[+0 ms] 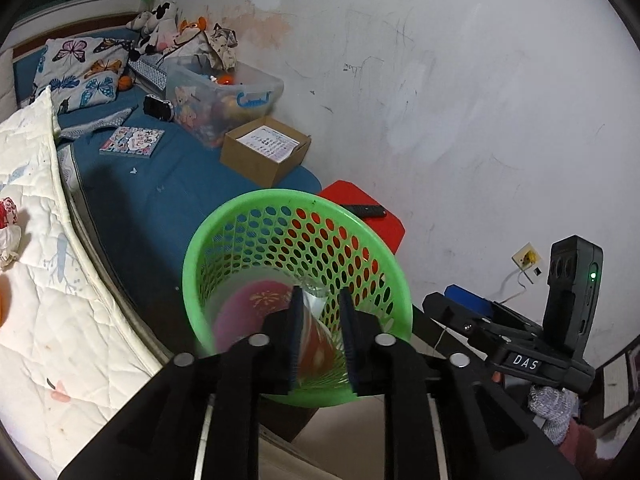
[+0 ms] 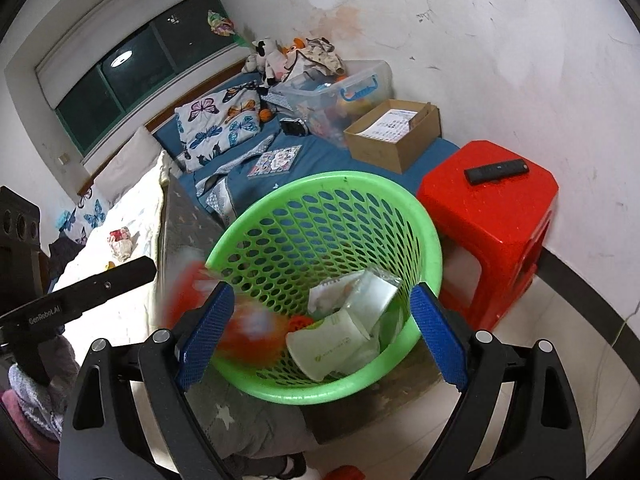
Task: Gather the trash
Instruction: 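Open both tools to drop the white cup and red cup into the basket, then move both tools back to the mattress toward the paper ball and bread crust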
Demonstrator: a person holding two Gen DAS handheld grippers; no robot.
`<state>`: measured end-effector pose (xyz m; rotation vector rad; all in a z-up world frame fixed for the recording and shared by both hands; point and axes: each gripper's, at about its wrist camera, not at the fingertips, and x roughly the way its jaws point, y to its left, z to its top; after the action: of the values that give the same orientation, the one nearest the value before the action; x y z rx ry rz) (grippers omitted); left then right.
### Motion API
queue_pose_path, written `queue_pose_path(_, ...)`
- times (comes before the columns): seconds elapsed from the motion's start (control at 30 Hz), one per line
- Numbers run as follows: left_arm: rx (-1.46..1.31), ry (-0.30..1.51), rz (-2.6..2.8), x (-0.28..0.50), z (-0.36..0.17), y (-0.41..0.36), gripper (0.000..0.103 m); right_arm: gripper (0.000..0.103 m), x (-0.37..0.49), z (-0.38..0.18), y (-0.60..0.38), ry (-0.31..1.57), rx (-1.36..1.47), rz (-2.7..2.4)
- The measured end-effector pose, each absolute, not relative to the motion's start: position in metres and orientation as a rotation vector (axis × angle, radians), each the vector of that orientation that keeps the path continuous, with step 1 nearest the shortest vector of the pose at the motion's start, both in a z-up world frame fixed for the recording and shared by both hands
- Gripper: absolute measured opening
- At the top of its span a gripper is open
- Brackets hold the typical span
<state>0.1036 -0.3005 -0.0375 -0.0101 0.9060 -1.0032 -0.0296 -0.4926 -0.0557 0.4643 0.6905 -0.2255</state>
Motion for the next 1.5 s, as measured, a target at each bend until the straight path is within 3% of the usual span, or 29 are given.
queue_pose_path(0.3, -0.02, 0.865, -0.957, 0.094, -0.027, -0.273, 0.039, 0.089, -0.027, -0.048, -0.48, 0.681, 0.45, -0.192)
queue_pose_path(1.0, -0.129, 0.812, -0.62, 0.11, -0.018, -0.119, 0.053, 0.089, 0.056, -0.031, -0.378, 0.726, 0.318, 0.059)
queue_pose_path(1.5, -0.192, 0.804, -0.467, 0.116, -0.025, -0.04, 0.056, 0.089, 0.151, -0.026, -0.287, 0.78, 0.226, 0.253)
